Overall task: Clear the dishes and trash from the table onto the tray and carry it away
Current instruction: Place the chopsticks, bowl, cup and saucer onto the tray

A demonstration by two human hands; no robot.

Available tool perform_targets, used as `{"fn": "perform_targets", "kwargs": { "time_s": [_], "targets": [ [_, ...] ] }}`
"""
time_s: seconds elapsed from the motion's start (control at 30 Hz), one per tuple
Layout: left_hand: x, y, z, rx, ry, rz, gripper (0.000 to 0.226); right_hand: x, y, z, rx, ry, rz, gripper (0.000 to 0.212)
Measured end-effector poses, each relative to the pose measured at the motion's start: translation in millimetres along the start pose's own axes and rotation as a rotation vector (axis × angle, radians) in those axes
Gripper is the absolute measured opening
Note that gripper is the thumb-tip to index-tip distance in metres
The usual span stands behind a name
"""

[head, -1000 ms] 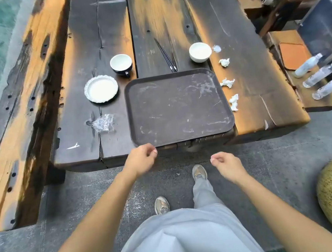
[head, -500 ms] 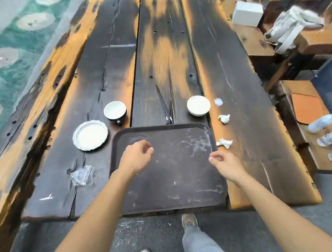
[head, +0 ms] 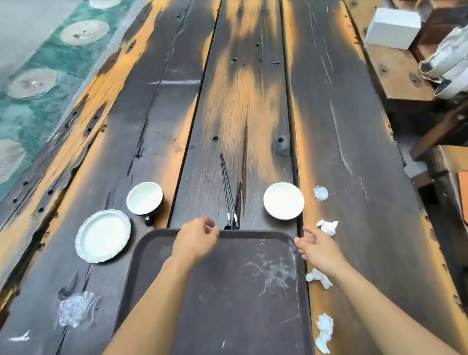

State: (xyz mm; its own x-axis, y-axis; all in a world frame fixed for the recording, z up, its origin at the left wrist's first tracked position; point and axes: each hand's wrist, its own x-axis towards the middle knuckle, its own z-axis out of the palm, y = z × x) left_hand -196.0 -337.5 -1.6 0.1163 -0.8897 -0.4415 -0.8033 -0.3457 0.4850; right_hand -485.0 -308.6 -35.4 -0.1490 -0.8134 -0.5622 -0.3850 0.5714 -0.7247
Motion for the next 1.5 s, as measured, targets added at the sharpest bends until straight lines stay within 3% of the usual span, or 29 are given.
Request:
{"fn": "perform_targets", "kwargs": {
  "time_s": [0.23, 0.43, 0.6, 0.67, 0.77, 0.97, 1.27, 1.4, 1.5],
  "targets": [
    [84.0, 28.5, 23.1, 0.040, -0.048, -0.039, 0.033, 62.7, -7.8, 1.0, 0.238, -0.012, 0.101, 0.072],
    [145.9, 49.8, 43.4, 0.183, -0.021, -0.092, 0.039, 87.4, -8.8, 10.5, 0.432, 0.016, 0.138, 0.049],
    [176.6, 66.8, 54.6, 0.178, 0.026, -0.183, 0.050, 100.1, -4.2, 13.0, 0.498, 0.045, 0.150, 0.044],
    [182.1, 69.1, 55.3, 0.172, 0.045, -0.185, 0.045, 100.9, -1.2, 11.4, 0.514, 0.049, 0.161, 0.044],
    [187.8, 65.0, 49.6, 0.146, 0.062, -0.201, 0.018, 103.1, 0.4, 10.2, 0.526, 0.053, 0.169, 0.045],
    [199.2, 54.6, 37.5, 0.089, 0.022, -0.273, 0.007, 109.6, -6.7, 12.9, 0.517, 0.054, 0.171, 0.047],
    [203.1, 63.1, 43.3, 0.031, 0.012, -0.337, 0.022, 115.2, -10.4, 13.6, 0.552, 0.057, 0.179, 0.048],
    [199.8, 61.9, 44.3, -0.039, 0.085, -0.330, 0.003, 116.3, -8.7, 14.7, 0.559, 0.065, 0.186, 0.049],
    [197.7, 59.7, 47.7, -0.048, 0.150, -0.309, 0.008, 118.0, -6.3, 16.3, 0.553, 0.077, 0.189, 0.048]
  ]
}}
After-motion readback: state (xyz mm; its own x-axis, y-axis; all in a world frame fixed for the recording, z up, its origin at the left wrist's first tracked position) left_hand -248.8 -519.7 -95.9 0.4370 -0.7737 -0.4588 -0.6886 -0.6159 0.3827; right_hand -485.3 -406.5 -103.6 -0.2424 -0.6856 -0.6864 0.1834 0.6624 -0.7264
